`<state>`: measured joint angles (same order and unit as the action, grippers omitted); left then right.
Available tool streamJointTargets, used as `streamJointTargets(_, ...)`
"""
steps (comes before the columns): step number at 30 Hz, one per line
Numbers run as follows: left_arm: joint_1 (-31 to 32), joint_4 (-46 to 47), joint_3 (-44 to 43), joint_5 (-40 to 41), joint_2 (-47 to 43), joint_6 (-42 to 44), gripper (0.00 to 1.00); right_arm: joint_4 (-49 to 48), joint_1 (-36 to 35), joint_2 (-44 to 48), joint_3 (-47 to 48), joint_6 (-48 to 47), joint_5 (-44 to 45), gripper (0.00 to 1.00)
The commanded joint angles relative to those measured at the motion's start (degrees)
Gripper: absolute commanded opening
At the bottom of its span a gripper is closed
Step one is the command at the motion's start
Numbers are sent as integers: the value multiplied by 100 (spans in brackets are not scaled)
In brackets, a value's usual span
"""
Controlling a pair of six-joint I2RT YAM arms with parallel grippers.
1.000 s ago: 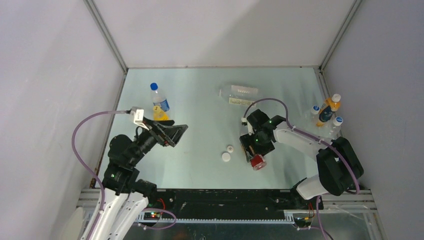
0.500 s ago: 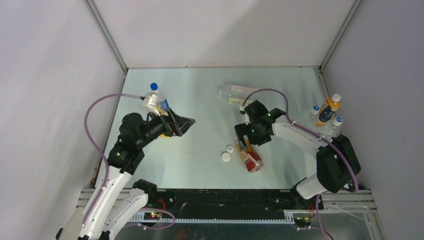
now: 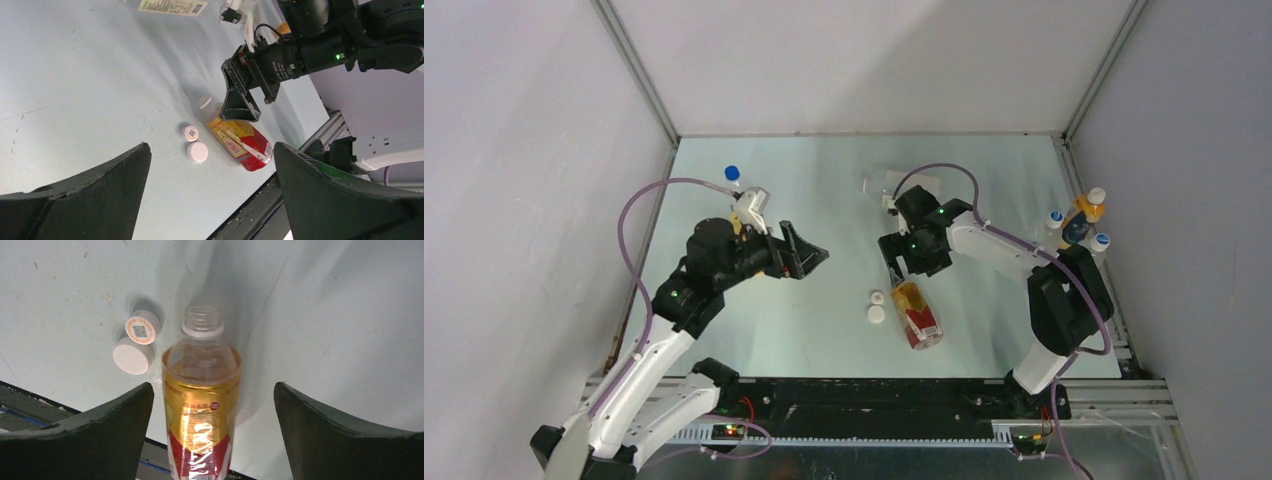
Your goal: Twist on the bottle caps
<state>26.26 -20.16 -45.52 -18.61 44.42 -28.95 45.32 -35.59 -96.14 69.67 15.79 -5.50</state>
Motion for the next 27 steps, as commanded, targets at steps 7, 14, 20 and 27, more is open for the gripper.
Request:
streamJointTargets(7,306,66,-103,347,54,242,100,-122,-174,-539,452,70,94,92)
streamJointTargets(14,657,134,-26,608,198,235,100,-181,-199,-887,485,118,160,89)
streamJointTargets(20,1009,331,120,891,383,-58,100,-229,-260,-1046,488,177,16,81)
streamJointTargets(27,1115,812,237,834,419,-887,100,-222,-232,-934,491,137,-303,50)
